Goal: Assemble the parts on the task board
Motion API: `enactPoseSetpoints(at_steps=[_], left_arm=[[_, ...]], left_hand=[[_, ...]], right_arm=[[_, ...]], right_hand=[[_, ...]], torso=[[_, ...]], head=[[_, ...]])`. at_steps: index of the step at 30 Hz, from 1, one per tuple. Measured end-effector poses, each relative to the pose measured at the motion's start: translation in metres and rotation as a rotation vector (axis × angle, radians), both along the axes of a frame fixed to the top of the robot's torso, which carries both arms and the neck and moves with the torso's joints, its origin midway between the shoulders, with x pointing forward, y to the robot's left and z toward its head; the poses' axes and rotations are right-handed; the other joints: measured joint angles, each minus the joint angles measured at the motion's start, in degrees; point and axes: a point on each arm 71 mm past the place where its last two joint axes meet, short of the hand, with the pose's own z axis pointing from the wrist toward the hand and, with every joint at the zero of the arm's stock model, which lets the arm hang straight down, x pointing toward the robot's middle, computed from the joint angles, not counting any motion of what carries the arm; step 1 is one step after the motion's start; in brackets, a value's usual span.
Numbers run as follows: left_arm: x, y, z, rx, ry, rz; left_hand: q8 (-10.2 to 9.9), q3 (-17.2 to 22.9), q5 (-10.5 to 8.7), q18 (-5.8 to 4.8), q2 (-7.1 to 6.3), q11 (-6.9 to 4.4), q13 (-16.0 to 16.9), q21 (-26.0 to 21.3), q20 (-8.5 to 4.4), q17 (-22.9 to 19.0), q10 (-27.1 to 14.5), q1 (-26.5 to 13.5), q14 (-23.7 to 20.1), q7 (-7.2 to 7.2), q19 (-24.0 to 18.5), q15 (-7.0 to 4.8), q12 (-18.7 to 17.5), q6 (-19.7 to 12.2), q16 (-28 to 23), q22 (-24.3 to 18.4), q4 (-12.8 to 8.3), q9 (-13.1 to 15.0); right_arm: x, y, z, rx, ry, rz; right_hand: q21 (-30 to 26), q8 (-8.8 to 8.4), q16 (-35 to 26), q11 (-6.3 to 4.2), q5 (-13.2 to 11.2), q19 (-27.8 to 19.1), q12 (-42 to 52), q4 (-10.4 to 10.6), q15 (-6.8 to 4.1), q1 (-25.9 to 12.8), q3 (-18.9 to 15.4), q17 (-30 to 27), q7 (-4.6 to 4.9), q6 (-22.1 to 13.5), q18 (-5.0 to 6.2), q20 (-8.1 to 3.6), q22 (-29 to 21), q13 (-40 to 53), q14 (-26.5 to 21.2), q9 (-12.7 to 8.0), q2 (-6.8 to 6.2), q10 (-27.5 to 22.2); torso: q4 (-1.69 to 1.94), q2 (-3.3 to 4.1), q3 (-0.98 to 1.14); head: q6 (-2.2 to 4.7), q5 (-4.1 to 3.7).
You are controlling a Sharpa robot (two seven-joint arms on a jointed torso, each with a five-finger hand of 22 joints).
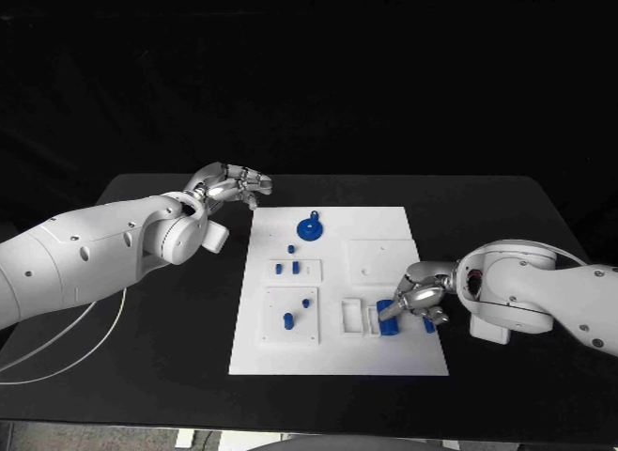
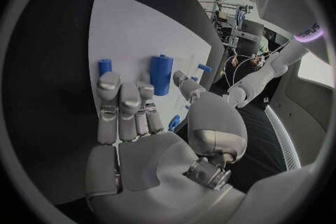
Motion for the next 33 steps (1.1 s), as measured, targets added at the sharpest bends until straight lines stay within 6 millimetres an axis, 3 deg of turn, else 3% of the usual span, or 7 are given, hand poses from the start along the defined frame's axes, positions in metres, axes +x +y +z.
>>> enactPoseSetpoints(at_steps=[2,4,25,28,33], left_arm=[[0.0,0.0,0.0,0.0,0.0,0.0],[0.0,-0.0001,0.0,0.0,0.0,0.0],[-0.0006,0.0021,0.0001,0.0,0.001,0.003],[-0.0007,0.0026,0.0001,0.001,0.001,0.003],[-0.0009,0.0024,0.0002,0.0,0.001,0.003]], left_hand=[[0.0,0.0,0.0,0.0,0.0,0.0,0.0,0.0,0.0,0.0,0.0,0.0,0.0,0.0,0.0,0.0,0.0,0.0,0.0,0.0,0.0,0.01],[0.0,0.0,0.0,0.0,0.0,0.0,0.0,0.0,0.0,0.0,0.0,0.0,0.0,0.0,0.0,0.0,0.0,0.0,0.0,0.0,0.0,0.01],[0.0,0.0,0.0,0.0,0.0,-0.01,0.04,0.0,0.0,0.04,0.0,0.0,0.0,0.0,0.0,0.0,0.0,0.0,0.0,0.08,0.0,0.0],[0.0,0.0,0.0,0.01,0.0,-0.01,0.04,0.0,0.0,0.03,0.0,0.0,0.0,0.0,0.0,0.0,0.0,0.0,0.0,0.09,0.0,0.0],[0.0,0.0,0.0,0.0,0.0,-0.01,0.04,0.0,0.01,0.03,0.0,0.0,0.0,0.0,-0.01,0.0,0.0,0.0,0.0,0.09,0.0,-0.01]], right_arm=[[-0.0002,0.0012,-0.0004,0.002,0.0,0.001],[-0.0003,0.0022,-0.0014,0.003,0.0,0.0],[-0.0001,0.0066,-0.0033,-0.005,-0.021,-0.026],[-0.0002,0.0068,-0.0035,-0.004,-0.023,-0.03],[0.0,0.0077,-0.0038,-0.007,-0.028,-0.038]], right_hand=[[0.0,0.01,0.0,-0.08,0.0,0.01,0.0,-0.37,-0.12,0.11,0.38,0.1,0.0,0.02,-0.03,0.0,0.0,0.04,0.13,0.32,0.11,0.09],[0.24,0.01,0.0,-0.09,0.0,0.02,0.0,-0.7,-0.19,0.73,0.7,0.29,0.1,0.13,-0.04,0.0,0.0,0.04,0.19,4.02,0.01,0.09],[0.67,0.57,0.89,-0.5,0.0,0.62,0.08,-3.07,-0.62,2.41,2.75,1.95,-0.41,2.06,-0.08,0.21,0.0,0.22,1.86,4.09,0.01,1.32],[0.66,0.7,0.89,-0.42,0.0,0.8,0.17,-2.67,-0.68,2.4,3.28,2.06,-0.53,2.2,-0.08,0.22,0.0,0.22,1.92,4.08,0.0,1.41],[0.67,0.83,0.89,-0.81,0.0,1.03,0.17,-1.01,-1.01,0.65,4.59,2.34,-0.8,3.34,-0.06,0.23,0.0,0.22,2.25,3.39,-1.75,1.83]], torso=[[-0.01,0.01,0.02],[-0.01,0.01,0.02],[-0.03,0.02,-0.01],[-0.04,0.02,-0.01],[-0.05,0.02,-0.01]], head=[[-0.05,0.01],[-0.13,0.03],[-0.49,0.03],[-0.56,0.02],[-0.62,-0.04]])
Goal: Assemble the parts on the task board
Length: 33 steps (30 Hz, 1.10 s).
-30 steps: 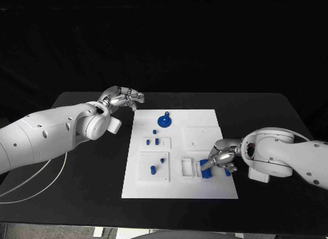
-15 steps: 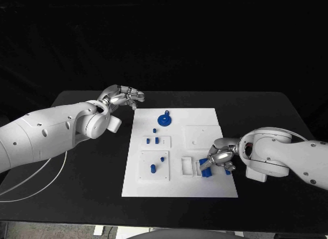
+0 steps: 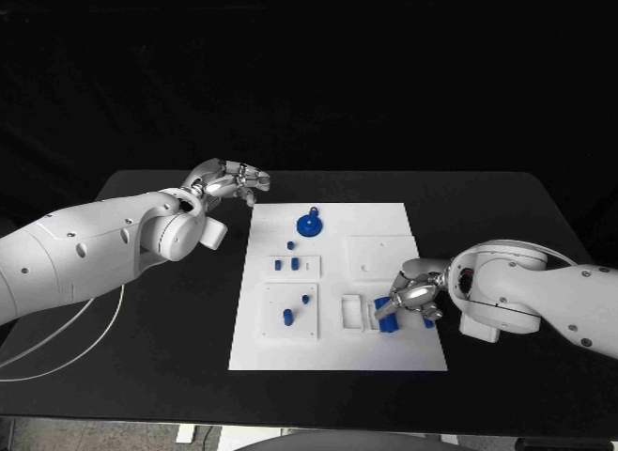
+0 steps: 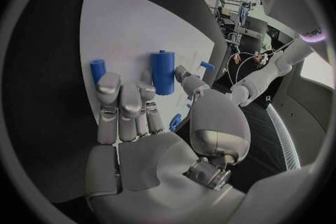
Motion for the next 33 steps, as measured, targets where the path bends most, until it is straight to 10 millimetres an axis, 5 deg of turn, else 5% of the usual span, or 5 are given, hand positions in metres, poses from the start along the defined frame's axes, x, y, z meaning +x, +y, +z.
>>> enactPoseSetpoints(at_steps=[14,18,33], left_arm=[[0.0,0.002,0.0,0.001,0.001,0.003],[0.0,0.002,0.0,0.001,0.001,0.003],[0.0,0.001,0.0,0.001,0.002,0.002]], left_hand=[[0.22,0.0,0.0,0.0,0.0,0.0,-0.01,0.0,0.01,0.05,0.0,0.0,0.0,0.0,0.0,0.0,0.0,0.0,0.0,0.05,0.0,-0.01],[0.22,0.0,0.0,0.0,0.0,-0.01,-0.01,0.0,0.09,0.05,0.0,0.0,0.0,0.0,-0.09,0.0,0.0,0.0,-0.22,0.04,0.0,-0.01],[0.22,0.0,0.0,0.0,0.0,-0.02,-0.01,0.0,0.09,0.1,0.0,0.0,0.0,0.0,-0.09,0.0,0.0,0.0,-0.22,0.09,0.0,-0.02]], right_arm=[[-0.004,-0.007,0.0,0.017,-0.015,-0.051],[-0.003,-0.011,0.005,0.029,-0.018,-0.075],[-0.002,-0.009,0.025,0.093,0.023,-0.13]], right_hand=[[0.29,1.04,-0.01,-0.62,0.23,0.41,-0.22,-2.85,-0.42,2.33,2.89,0.51,-0.84,2.41,0.06,0.42,0.0,0.05,0.83,-6.49,1.41,1.01],[0.28,0.87,-0.73,-0.62,0.34,0.47,-0.61,-3.01,-0.42,2.62,3.04,0.08,-0.72,2.54,0.11,0.49,0.0,0.05,0.83,-17.4,1.7,1.02],[0.28,1.42,-0.84,-0.62,0.5,0.47,-0.62,-3.09,-0.4,1.93,3.12,0.08,-0.82,2.82,0.12,0.5,0.0,0.04,0.81,-17.46,1.05,1.01]], torso=[[-0.03,0.0,0.03],[-0.03,0.0,0.05],[-0.01,-0.02,0.04]], head=[[-0.07,0.05],[-0.09,0.12],[0.13,0.09]])
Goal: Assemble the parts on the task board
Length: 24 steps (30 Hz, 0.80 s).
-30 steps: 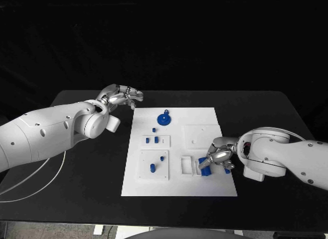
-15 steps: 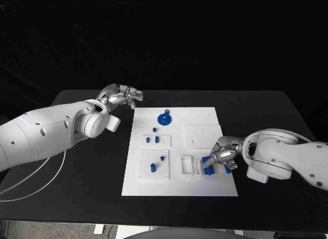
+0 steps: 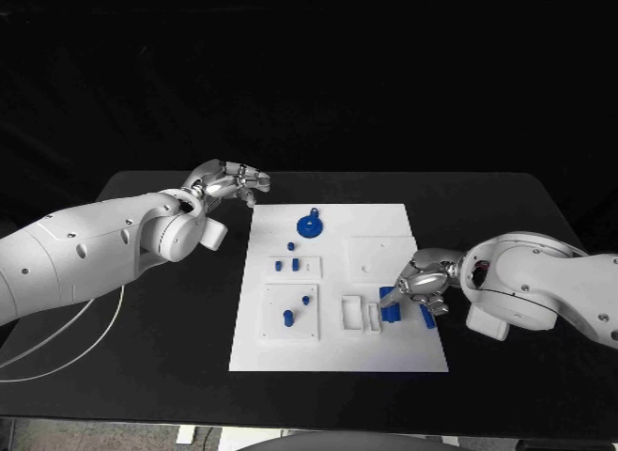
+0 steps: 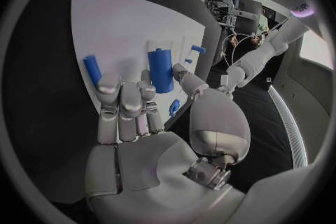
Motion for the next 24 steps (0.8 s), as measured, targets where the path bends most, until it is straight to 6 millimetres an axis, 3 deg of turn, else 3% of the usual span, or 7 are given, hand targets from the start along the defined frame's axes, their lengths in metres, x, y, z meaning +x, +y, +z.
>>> enactPoseSetpoints(at_steps=[14,24], left_arm=[[0.0,-0.001,0.0,0.0,0.002,-0.003],[0.0,-0.001,0.0,0.001,0.005,-0.002]], left_hand=[[0.0,0.0,0.0,0.01,0.0,0.05,0.0,-0.23,0.0,-0.01,0.21,0.0,0.0,0.0,0.0,0.0,0.0,0.0,0.0,0.04,0.0,0.05],[0.0,0.0,0.0,0.01,0.0,0.05,0.04,-0.22,0.0,0.05,0.21,0.0,0.0,0.0,0.0,0.0,0.0,0.0,0.0,0.03,0.0,0.04]], right_arm=[[0.006,0.033,-0.005,0.022,0.039,0.039],[0.002,0.044,-0.014,0.015,0.051,0.064]], right_hand=[[0.0,0.01,-0.22,0.0,0.0,-0.2,-0.22,0.01,0.03,-0.73,-0.01,0.06,-0.01,-0.01,0.03,0.2,0.0,-0.01,-0.04,-0.08,0.63,0.01],[0.0,-0.03,-0.22,0.01,-0.05,-0.21,-0.23,0.01,0.1,-0.73,-0.01,0.11,-0.03,-0.01,0.1,0.21,0.0,-0.01,-0.1,-0.05,0.62,0.02]], torso=[[0.07,0.02,-0.05],[0.1,0.05,-0.05]], head=[[-0.23,0.07],[-0.18,0.38]])
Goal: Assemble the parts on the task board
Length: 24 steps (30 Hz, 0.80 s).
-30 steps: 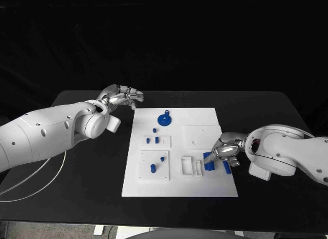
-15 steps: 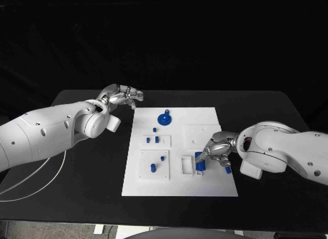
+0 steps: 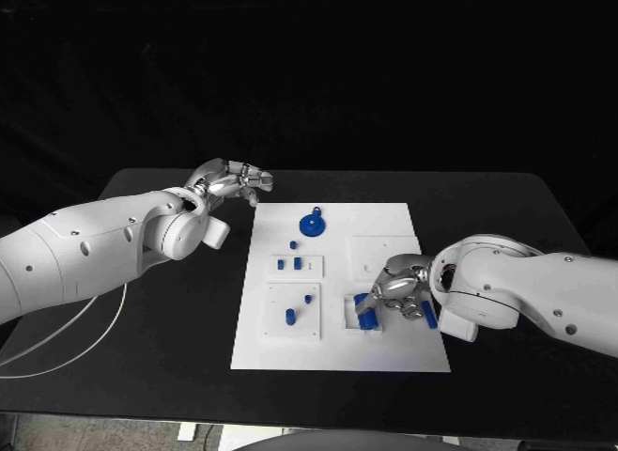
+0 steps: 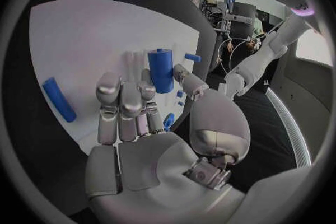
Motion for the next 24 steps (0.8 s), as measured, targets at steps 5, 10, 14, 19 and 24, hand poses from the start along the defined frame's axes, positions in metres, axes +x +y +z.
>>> enactPoseSetpoints(at_steps=[5,10,14,19,24], left_arm=[[0.0,0.0005,-0.0001,0.001,0.001,0.001],[0.0,0.0006,-0.0002,0.001,0.002,0.001],[0.0,0.0002,-0.0002,0.001,0.003,0.0],[0.0,0.0006,-0.0003,0.001,0.004,0.001],[0.0,0.0006,-0.0003,0.001,0.004,0.001]], left_hand=[[0.0,0.0,0.0,0.0,0.0,0.0,0.0,0.0,0.0,0.0,0.0,0.0,0.0,0.0,0.0,0.0,0.0,0.0,0.0,0.05,0.0,0.0],[0.0,0.0,0.0,0.0,0.0,-0.01,-0.01,0.0,0.0,-0.01,0.0,0.0,-0.2,0.0,0.0,0.2,0.0,0.0,0.0,0.04,0.0,-0.01],[0.0,0.0,0.0,0.0,0.0,-0.01,-0.01,0.0,0.0,-0.01,0.0,0.0,-0.2,0.0,0.0,0.2,0.0,0.0,0.0,0.04,0.0,-0.01],[0.0,0.0,0.0,0.0,0.0,0.0,-0.01,0.0,0.0,0.04,-0.01,0.0,-0.2,0.0,0.0,0.2,0.0,0.0,0.0,0.04,0.0,-0.01],[0.0,0.0,0.0,0.0,0.0,0.21,-0.01,0.0,0.01,0.04,-0.23,0.0,-0.2,0.0,-0.01,0.2,0.0,0.0,0.0,0.09,0.0,-0.02]], right_arm=[[-0.0005,0.0022,0.0,-0.002,0.005,0.012],[-0.0009,0.003,-0.0008,-0.003,0.008,0.016],[-0.0007,0.0046,-0.0015,-0.003,0.009,0.019],[-0.0005,0.0054,-0.0028,-0.005,0.009,0.02],[-0.0003,0.0056,-0.0032,-0.007,0.004,0.023]], right_hand=[[0.0,-0.01,0.0,0.0,0.0,0.0,0.0,0.0,0.02,-0.23,0.0,0.02,0.0,-0.01,0.03,0.0,0.0,0.0,-0.03,-0.14,0.23,0.0],[0.0,0.0,-0.28,-0.13,0.0,0.0,0.0,0.17,0.03,-0.54,-0.17,0.02,-0.01,-0.01,0.09,0.0,0.0,0.0,-0.03,-0.13,-0.08,-0.13],[0.0,0.0,-0.28,-0.22,0.0,0.0,-0.08,0.17,0.04,-0.78,-0.17,0.02,-0.1,-0.11,0.21,0.0,0.0,0.07,-0.04,-0.14,0.04,-0.22],[0.0,-0.01,-0.55,-0.22,-0.45,0.0,-0.21,1.13,0.05,-2.45,-0.97,0.04,-0.19,-0.02,0.3,0.01,0.0,0.16,-0.05,0.04,-1.5,-0.22],[-0.01,-0.21,-0.55,-0.24,-0.45,-0.01,-0.21,2.06,-0.1,-6.35,-4.34,0.28,-0.28,0.07,0.38,0.01,0.0,0.41,-0.36,0.09,-2.61,-0.24]], torso=[[-0.03,0.0,0.03],[-0.07,-0.01,0.03],[-0.09,-0.01,0.04],[-0.08,-0.02,0.07],[-0.07,-0.01,0.06]], head=[[0.01,0.25],[0.02,0.39],[0.02,0.47],[0.07,0.52],[0.12,0.66]])
